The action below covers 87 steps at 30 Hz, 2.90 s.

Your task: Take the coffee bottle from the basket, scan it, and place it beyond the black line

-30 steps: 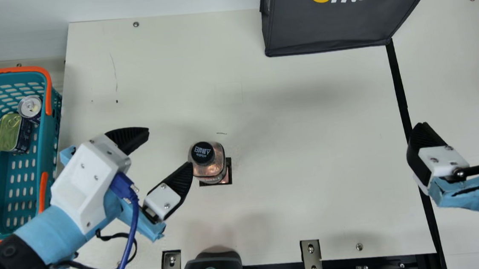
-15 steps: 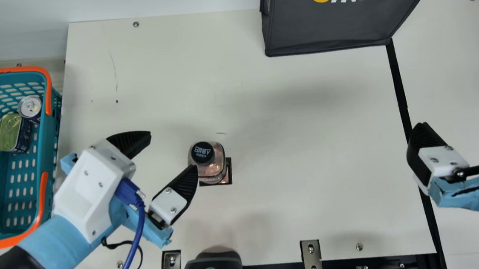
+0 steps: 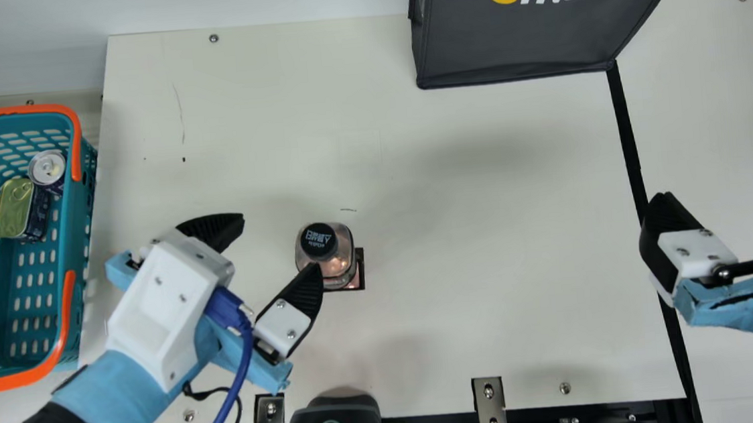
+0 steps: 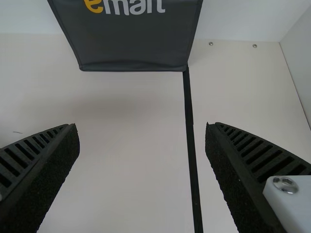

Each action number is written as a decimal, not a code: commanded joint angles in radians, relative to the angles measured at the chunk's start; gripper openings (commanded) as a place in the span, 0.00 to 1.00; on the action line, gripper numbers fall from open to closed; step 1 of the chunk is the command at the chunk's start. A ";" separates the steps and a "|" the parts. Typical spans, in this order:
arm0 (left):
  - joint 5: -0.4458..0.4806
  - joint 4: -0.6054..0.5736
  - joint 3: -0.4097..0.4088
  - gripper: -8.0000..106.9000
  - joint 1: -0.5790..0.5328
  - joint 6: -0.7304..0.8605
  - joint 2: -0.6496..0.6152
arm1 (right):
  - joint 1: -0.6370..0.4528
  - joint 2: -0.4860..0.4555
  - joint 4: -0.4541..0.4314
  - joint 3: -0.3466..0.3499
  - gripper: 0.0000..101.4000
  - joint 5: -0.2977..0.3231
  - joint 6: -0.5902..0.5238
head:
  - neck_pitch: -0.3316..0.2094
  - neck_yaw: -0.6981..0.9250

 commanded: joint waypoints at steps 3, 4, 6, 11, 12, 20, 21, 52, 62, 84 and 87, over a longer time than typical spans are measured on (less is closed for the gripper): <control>0.051 0.104 -0.009 0.85 -0.092 -0.168 0.026 | 0.000 0.000 0.000 0.000 0.90 0.000 0.000 | -0.027 0.002; 0.063 0.121 -0.010 0.85 -0.111 -0.196 0.033 | 0.000 0.000 0.000 0.000 0.90 0.000 0.000 | -0.027 0.002; 0.088 0.151 -0.013 0.85 -0.148 -0.251 0.048 | 0.000 0.000 0.000 0.000 0.90 0.000 0.000 | -0.027 0.002; 0.136 0.196 -0.015 0.85 -0.218 -0.365 0.081 | 0.000 0.000 0.000 0.000 0.90 0.000 0.000 | -0.027 0.002; 0.140 0.200 -0.015 0.85 -0.224 -0.380 0.086 | 0.000 0.000 0.000 0.000 0.90 0.000 0.000 | -0.027 0.002; 0.121 0.203 0.001 0.85 -0.206 -0.442 0.120 | 0.000 0.000 0.000 0.000 0.90 0.000 0.000 | -0.027 0.002; 0.112 0.200 0.002 0.85 -0.195 -0.441 0.123 | 0.000 0.000 0.000 0.000 0.90 0.000 0.000 | -0.027 0.002; 0.020 0.212 -0.016 0.85 -0.056 -0.499 0.289 | 0.000 0.000 0.000 0.000 0.90 0.000 0.000 | -0.027 0.002; 0.037 0.233 -0.030 0.85 -0.079 -0.577 0.334 | 0.000 0.000 0.000 0.000 0.90 0.000 0.000 | -0.027 0.002; 0.063 0.249 -0.043 0.85 -0.069 -0.673 0.393 | 0.000 0.000 0.000 0.000 0.90 0.000 0.000 | -0.027 0.002; 0.062 0.239 -0.046 0.68 -0.065 -0.676 0.398 | 0.000 0.000 0.000 0.000 0.90 0.000 0.000 | -0.027 0.002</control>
